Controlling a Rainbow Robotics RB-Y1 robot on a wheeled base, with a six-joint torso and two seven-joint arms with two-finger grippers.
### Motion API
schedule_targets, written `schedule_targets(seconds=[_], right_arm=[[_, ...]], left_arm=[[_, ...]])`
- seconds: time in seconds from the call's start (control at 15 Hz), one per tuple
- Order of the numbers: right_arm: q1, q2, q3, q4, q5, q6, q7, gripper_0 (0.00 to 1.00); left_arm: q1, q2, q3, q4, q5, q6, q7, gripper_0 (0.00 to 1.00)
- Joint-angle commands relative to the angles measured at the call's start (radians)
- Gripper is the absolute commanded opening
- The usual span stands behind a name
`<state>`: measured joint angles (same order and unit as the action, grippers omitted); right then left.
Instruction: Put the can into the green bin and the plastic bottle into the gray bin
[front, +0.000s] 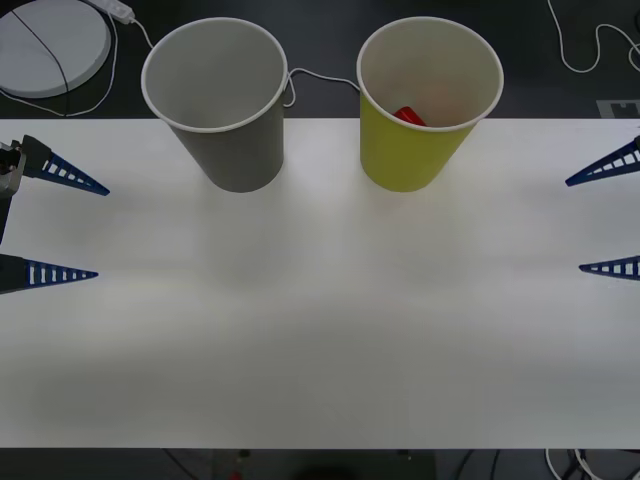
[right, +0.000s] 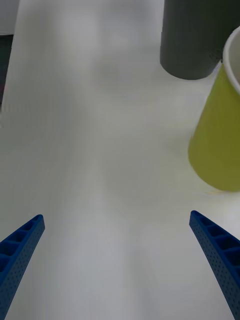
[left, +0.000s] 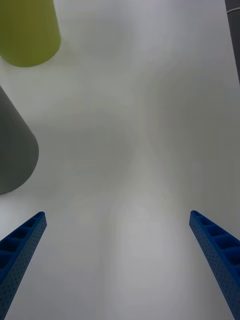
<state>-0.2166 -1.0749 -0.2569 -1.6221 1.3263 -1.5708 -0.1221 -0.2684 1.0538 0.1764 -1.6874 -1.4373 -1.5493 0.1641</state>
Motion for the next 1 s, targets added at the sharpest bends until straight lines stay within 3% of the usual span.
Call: schedule_targets(seconds=[0.07,0.27,0.67,1.0], right_arm=[[0.103,0.020,-0.062,-0.091,0.011,0.000,-0.017,1.00],[0.172,0.070,-0.125,-0.153,0.047,0.000,-0.019,1.00],[0.207,0.151,-0.140,-0.156,0.071,0.000,0.018,1.00],[0.209,0.167,-0.137,-0.165,0.105,0.000,0.027,1.00]], left_arm=[[0.000,0.000,0.000,0.000,0.000,0.000,0.000,1.00],[0.000,0.000,0.000,0.000,0.000,0.000,0.000,1.00],[0.000,0.000,0.000,0.000,0.000,0.000,0.000,1.00],[0.000,0.000,0.000,0.000,0.000,0.000,0.000,1.00]])
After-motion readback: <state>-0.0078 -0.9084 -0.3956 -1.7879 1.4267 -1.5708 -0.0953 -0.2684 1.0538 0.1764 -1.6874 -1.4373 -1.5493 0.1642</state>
